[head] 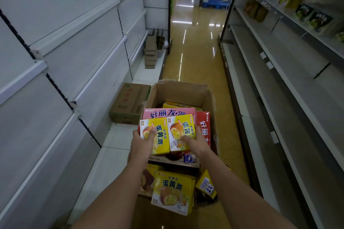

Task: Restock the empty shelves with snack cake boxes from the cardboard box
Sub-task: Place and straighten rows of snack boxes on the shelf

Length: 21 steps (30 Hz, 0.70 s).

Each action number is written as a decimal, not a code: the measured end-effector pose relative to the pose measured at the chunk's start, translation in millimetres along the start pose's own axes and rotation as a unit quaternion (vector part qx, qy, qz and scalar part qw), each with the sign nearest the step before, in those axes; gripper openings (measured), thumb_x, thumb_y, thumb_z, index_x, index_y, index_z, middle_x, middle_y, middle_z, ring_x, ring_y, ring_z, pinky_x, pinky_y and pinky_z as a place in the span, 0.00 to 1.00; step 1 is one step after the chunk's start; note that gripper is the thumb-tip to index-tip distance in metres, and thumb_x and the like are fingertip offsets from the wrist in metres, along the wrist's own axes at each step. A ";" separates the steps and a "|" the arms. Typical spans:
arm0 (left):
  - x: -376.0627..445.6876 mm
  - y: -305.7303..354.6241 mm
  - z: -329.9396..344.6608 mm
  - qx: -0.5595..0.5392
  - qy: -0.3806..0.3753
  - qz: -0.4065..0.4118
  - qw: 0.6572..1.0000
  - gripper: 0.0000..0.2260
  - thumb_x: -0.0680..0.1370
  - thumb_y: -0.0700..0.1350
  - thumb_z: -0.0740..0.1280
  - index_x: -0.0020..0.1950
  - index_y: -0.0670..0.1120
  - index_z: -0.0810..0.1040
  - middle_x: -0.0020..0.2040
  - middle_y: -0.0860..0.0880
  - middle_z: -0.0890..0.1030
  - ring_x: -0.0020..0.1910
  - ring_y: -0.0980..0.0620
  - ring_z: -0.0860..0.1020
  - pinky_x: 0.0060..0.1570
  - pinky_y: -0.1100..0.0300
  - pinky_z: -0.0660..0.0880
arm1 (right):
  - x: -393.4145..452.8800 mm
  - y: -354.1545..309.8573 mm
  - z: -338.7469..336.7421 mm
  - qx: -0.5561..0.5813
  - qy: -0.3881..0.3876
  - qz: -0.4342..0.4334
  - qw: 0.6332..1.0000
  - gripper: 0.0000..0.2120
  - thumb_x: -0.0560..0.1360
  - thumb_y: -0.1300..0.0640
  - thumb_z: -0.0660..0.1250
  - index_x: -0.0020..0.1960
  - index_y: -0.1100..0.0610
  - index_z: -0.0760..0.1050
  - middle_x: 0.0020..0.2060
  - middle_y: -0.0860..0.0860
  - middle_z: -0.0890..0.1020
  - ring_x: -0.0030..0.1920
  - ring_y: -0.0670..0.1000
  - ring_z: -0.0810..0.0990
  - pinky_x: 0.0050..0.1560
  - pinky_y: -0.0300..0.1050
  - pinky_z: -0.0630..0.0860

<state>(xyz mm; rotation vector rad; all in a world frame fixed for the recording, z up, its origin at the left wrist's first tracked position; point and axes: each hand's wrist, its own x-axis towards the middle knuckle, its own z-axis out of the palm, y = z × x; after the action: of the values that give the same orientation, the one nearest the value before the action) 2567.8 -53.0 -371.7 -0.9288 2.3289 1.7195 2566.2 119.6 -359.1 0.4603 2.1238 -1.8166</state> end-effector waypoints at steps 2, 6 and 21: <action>-0.5 4.1 -0.8 -0.020 -0.020 -0.002 1.000 0.25 0.72 0.66 0.67 0.59 0.50 0.69 0.49 0.50 0.79 0.46 0.47 0.81 0.51 0.44 0.78 | -2.1 -3.6 -7.3 0.053 0.000 0.017 0.998 0.21 0.77 0.64 0.64 0.64 0.46 0.62 0.57 0.54 0.78 0.51 0.55 0.81 0.46 0.49 0.80; -4.2 13.4 6.6 -0.055 -0.033 0.017 0.998 0.32 0.66 0.71 0.67 0.61 0.51 0.70 0.51 0.49 0.81 0.48 0.46 0.81 0.52 0.45 0.79 | -13.6 -3.1 -27.4 0.172 0.064 0.047 0.982 0.21 0.74 0.56 0.71 0.64 0.53 0.68 0.55 0.55 0.80 0.48 0.55 0.82 0.42 0.49 0.80; -122.8 72.8 109.2 -0.113 -0.188 0.140 0.965 0.30 0.76 0.51 0.70 0.71 0.45 0.60 0.68 0.43 0.70 0.64 0.41 0.71 0.62 0.50 0.68 | -136.0 9.6 -161.2 0.509 0.205 -0.043 0.835 0.22 0.70 0.50 0.69 0.59 0.61 0.77 0.46 0.57 0.85 0.51 0.57 0.81 0.51 0.49 0.80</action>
<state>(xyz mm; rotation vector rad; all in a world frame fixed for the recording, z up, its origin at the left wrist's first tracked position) 2599.8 107.8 -298.2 -0.2602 2.1180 2.0848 2688.9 274.6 -284.9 1.0661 1.1498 -3.0237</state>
